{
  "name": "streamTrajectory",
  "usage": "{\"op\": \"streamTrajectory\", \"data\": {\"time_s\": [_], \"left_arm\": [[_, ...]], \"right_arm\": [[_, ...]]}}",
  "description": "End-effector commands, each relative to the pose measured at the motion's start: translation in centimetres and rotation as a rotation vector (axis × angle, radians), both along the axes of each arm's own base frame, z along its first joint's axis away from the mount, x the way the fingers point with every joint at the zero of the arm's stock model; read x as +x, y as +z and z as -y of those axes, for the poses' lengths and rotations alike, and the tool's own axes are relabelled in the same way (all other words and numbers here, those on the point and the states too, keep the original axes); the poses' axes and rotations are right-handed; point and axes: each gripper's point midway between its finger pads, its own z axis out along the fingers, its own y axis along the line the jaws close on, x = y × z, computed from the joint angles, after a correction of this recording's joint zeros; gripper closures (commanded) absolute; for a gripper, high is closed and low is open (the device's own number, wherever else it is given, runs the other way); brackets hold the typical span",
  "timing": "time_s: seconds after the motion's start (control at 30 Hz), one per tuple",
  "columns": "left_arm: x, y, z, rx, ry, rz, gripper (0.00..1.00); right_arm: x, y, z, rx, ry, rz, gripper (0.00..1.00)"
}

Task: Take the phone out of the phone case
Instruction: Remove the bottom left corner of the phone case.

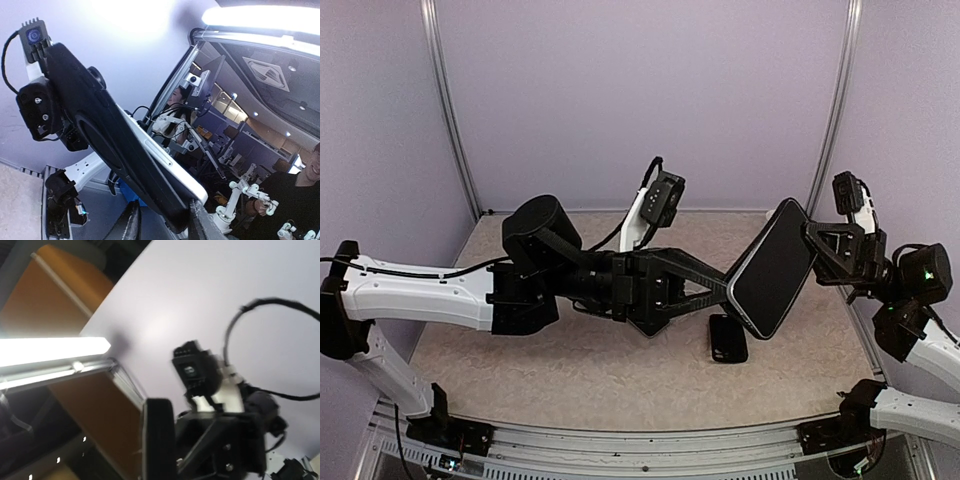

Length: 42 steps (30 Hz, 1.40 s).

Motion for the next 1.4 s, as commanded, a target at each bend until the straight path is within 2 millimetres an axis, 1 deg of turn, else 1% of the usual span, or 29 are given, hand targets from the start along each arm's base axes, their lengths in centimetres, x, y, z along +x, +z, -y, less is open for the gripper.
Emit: {"op": "streamTrajectory", "data": {"time_s": [0.0,0.07,0.2,0.37,0.43,0.63,0.8,0.87,0.93,1.03,1.13,1.27,1.3,1.37], "left_arm": [[7.4,-7.3,4.2,0.243,0.361,-0.112,0.63],[7.5,-7.4,4.4,0.252,0.377,-0.113,0.57],[8.0,-7.9,4.3,0.269,0.414,-0.119,0.56],[9.5,-8.9,4.0,0.306,0.5,-0.147,0.61],[9.7,-9.1,4.0,0.305,0.513,-0.157,0.64],[10.2,-9.2,4.0,0.283,0.531,-0.197,0.77],[10.6,-9.3,4.3,0.269,0.542,-0.209,0.78],[11.6,-9.8,4.4,0.287,0.601,-0.214,0.77],[12.6,-10.1,4.3,0.31,0.676,-0.199,0.76],[13.6,-10.4,4.1,0.345,0.79,-0.146,0.67],[14.3,-10.9,3.7,0.366,0.853,-0.11,0.61],[14.5,-10.9,3.1,0.376,0.881,-0.082,0.56],[14.4,-10.7,2.8,0.377,0.881,-0.08,0.54],[14.4,-11.0,2.2,0.395,0.89,-0.082,0.5]], "right_arm": [[1.3,-4.6,-2.3,-0.178,0.04,-0.132,1.0],[1.6,-5.2,-2.4,-0.191,0.028,-0.151,1.0],[2.1,-5.8,-2.5,-0.194,0.018,-0.18,1.0],[2.5,-6.6,-2.5,-0.209,-0.004,-0.212,1.0],[2.6,-7.0,-2.4,-0.215,-0.013,-0.227,1.0],[3.4,-8.9,-2.4,-0.235,-0.048,-0.294,1.0],[4.4,-10.5,-2.1,-0.223,-0.079,-0.392,1.0],[4.9,-11.2,-2.1,-0.216,-0.091,-0.444,1.0],[5.4,-11.4,-2.0,-0.205,-0.101,-0.492,1.0],[6.1,-11.8,-1.9,-0.196,-0.118,-0.573,1.0],[6.7,-11.8,-1.7,-0.18,-0.132,-0.629,1.0],[7.1,-11.9,-1.4,-0.167,-0.159,-0.656,1.0],[7.2,-12.1,-1.3,-0.168,-0.171,-0.658,1.0],[7.5,-12.2,-1.1,-0.167,-0.197,-0.648,1.0]]}}
